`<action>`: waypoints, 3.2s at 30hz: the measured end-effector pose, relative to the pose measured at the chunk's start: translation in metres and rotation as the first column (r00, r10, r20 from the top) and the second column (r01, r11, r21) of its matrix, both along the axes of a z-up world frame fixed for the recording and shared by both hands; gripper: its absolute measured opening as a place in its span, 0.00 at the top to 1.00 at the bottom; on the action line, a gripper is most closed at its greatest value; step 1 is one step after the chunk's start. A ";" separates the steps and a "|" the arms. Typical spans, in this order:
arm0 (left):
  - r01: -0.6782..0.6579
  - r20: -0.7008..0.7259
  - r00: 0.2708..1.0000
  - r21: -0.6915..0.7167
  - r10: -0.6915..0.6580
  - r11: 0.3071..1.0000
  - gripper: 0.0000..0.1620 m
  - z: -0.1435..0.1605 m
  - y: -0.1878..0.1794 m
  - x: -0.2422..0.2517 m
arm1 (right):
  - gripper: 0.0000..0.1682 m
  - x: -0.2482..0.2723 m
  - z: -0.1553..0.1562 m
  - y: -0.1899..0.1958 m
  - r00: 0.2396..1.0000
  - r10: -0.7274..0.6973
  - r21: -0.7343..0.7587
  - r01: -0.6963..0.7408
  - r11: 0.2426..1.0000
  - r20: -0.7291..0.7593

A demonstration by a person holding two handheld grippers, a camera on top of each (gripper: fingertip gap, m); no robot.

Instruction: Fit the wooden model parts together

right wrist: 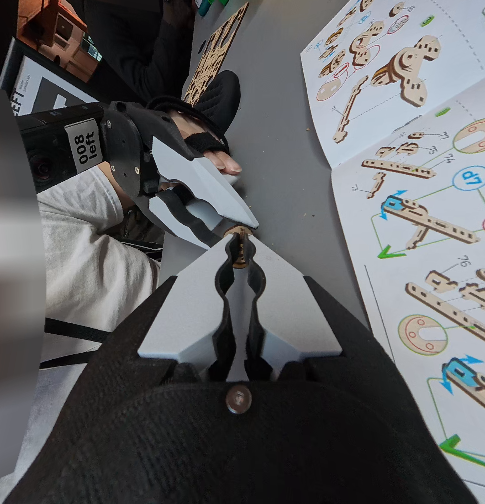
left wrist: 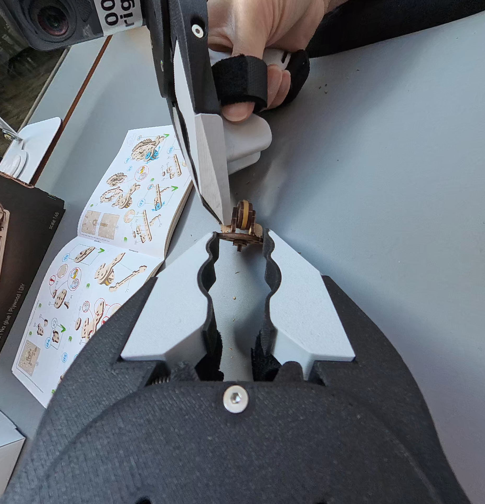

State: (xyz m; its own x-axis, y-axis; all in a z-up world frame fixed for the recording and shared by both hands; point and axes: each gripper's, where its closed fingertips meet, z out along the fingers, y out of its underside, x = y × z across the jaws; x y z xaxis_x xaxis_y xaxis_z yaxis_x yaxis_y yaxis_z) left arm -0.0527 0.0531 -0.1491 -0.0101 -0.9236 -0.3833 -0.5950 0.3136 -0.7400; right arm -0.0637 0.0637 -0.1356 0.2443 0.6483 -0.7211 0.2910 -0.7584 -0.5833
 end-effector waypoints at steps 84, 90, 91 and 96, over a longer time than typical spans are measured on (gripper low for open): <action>-0.173 0.341 0.933 0.148 0.113 0.974 0.80 0.067 0.026 -0.011 | 1.00 -0.005 0.053 0.010 0.959 -0.137 0.072 0.160 0.985 -0.249; -0.172 0.318 0.942 0.186 0.107 0.967 0.81 0.065 0.025 -0.011 | 1.00 -0.005 0.051 0.008 0.962 -0.127 0.076 0.150 0.986 -0.242; -0.174 0.316 0.942 0.180 0.110 0.968 0.81 0.065 0.025 -0.011 | 1.00 -0.006 0.051 0.008 0.963 -0.126 0.085 0.150 0.985 -0.239; -0.175 0.334 0.934 0.130 0.123 0.976 0.81 0.067 0.025 -0.011 | 0.97 -0.008 0.050 0.009 0.969 -0.127 0.148 0.160 0.976 -0.211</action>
State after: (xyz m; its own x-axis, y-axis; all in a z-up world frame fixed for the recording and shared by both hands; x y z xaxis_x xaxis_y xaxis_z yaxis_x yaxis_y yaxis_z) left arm -0.0636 0.0783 -0.0824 0.2712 -0.8337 -0.4810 -0.3813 0.3658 -0.8490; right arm -0.0715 0.0731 -0.0857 0.2055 0.7296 -0.6523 0.0515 -0.6736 -0.7373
